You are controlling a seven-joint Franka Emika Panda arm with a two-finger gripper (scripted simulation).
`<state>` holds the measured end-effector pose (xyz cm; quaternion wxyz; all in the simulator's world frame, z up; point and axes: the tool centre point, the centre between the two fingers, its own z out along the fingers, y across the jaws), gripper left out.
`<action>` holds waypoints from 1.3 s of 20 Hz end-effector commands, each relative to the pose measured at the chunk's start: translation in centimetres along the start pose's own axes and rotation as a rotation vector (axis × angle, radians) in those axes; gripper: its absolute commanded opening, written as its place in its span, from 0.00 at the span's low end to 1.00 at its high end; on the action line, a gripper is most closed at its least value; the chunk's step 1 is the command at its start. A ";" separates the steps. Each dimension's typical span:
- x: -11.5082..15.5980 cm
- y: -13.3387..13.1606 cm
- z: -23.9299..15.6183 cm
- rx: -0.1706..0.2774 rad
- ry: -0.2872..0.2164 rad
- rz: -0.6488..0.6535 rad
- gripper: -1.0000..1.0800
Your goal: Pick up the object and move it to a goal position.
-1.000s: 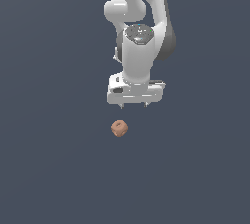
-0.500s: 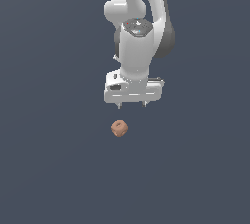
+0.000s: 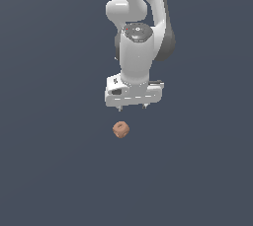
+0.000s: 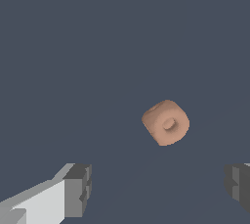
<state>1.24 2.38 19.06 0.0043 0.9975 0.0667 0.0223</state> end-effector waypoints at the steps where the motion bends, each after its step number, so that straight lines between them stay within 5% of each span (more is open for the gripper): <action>1: 0.1 0.3 0.5 -0.001 -0.003 -0.030 0.96; 26: 0.7 4.7 9.1 0.019 -0.037 -0.543 0.96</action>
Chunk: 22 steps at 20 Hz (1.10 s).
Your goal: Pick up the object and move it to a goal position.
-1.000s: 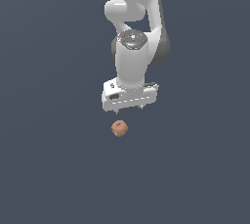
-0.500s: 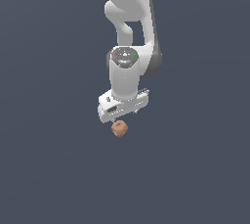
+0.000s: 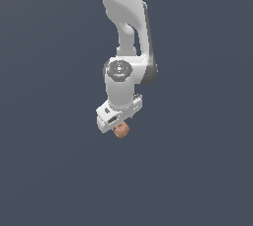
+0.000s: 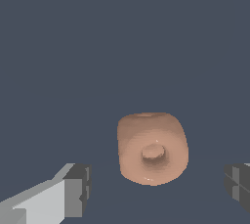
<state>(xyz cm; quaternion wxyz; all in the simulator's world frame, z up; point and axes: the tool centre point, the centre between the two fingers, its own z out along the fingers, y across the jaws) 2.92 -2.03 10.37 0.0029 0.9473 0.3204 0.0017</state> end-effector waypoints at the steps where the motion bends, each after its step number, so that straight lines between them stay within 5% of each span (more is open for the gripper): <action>1: -0.1 0.2 0.6 0.002 0.000 -0.036 0.96; 22: -0.4 0.5 5.5 0.007 -0.001 -0.085 0.96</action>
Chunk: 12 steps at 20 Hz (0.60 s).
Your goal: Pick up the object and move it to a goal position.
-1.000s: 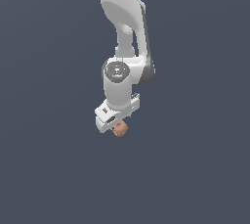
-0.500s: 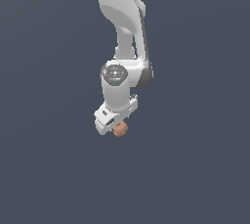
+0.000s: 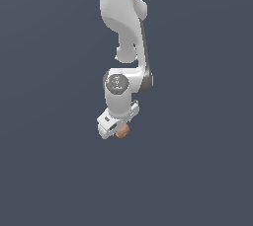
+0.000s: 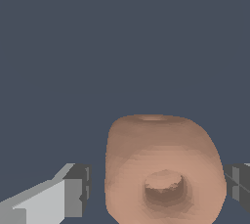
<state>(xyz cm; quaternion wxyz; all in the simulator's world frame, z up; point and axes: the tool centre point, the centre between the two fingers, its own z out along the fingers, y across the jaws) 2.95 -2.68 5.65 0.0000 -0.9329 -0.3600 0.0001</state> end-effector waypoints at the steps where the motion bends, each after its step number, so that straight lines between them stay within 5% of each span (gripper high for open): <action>1: 0.0 0.0 1.1 0.000 0.000 -0.001 0.96; 6: 0.1 0.1 1.7 0.000 0.000 -0.001 0.96; 7: 0.1 0.1 1.7 0.000 0.000 -0.001 0.00; 12: 0.1 0.1 1.7 0.000 0.000 -0.001 0.00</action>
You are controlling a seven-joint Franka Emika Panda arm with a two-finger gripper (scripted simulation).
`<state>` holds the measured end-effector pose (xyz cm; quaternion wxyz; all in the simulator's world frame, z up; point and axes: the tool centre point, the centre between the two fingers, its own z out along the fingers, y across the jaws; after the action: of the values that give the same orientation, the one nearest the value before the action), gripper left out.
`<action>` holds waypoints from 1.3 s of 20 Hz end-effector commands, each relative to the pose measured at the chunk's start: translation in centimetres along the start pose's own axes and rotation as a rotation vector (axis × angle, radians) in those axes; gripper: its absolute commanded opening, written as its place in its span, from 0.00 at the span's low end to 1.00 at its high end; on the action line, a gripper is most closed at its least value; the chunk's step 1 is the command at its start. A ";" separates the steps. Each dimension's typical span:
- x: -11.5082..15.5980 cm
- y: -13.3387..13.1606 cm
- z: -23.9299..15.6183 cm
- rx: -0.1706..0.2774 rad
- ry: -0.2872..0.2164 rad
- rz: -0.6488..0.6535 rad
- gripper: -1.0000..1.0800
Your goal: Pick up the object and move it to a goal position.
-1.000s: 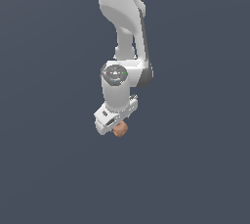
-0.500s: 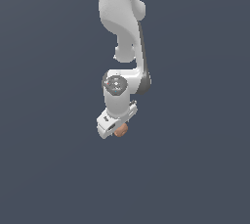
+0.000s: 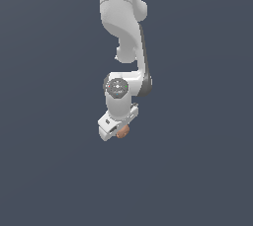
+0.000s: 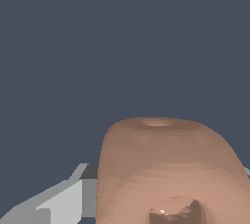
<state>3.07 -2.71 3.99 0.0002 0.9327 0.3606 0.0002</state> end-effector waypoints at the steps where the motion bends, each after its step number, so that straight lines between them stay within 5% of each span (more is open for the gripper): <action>1: 0.0 0.0 0.0 0.001 0.000 0.000 0.00; 11: -0.9 1.3 -0.1 0.000 0.000 0.000 0.00; 26: -7.3 11.1 -0.9 0.000 0.000 0.000 0.00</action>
<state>4.90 -15.04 4.81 0.0005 0.9332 0.3594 0.0000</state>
